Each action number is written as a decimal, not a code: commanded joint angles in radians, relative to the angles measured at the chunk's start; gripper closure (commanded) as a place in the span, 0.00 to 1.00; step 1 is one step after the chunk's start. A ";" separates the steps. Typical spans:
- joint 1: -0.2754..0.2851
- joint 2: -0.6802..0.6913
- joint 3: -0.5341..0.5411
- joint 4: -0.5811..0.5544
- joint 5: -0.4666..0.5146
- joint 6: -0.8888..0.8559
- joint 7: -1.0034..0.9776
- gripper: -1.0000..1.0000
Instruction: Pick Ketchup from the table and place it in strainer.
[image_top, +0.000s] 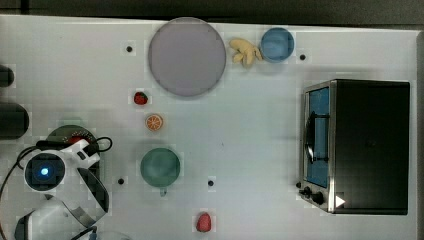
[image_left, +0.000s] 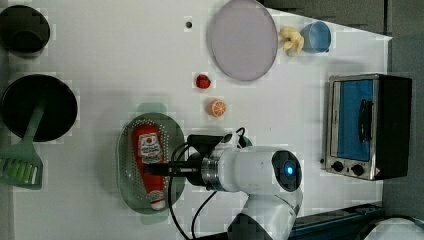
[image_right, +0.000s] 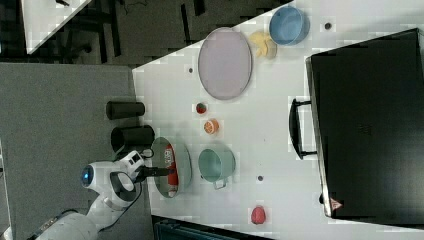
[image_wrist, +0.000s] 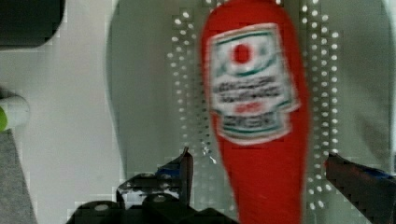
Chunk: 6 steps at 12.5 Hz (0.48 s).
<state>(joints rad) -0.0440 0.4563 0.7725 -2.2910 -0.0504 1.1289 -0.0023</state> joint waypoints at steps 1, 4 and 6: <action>-0.012 -0.110 0.004 0.037 0.002 -0.003 0.083 0.00; -0.057 -0.253 0.003 0.087 0.006 -0.189 0.137 0.00; -0.102 -0.354 -0.006 0.137 0.009 -0.379 0.135 0.00</action>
<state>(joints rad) -0.0992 0.1464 0.7627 -2.1797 -0.0513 0.7632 0.0608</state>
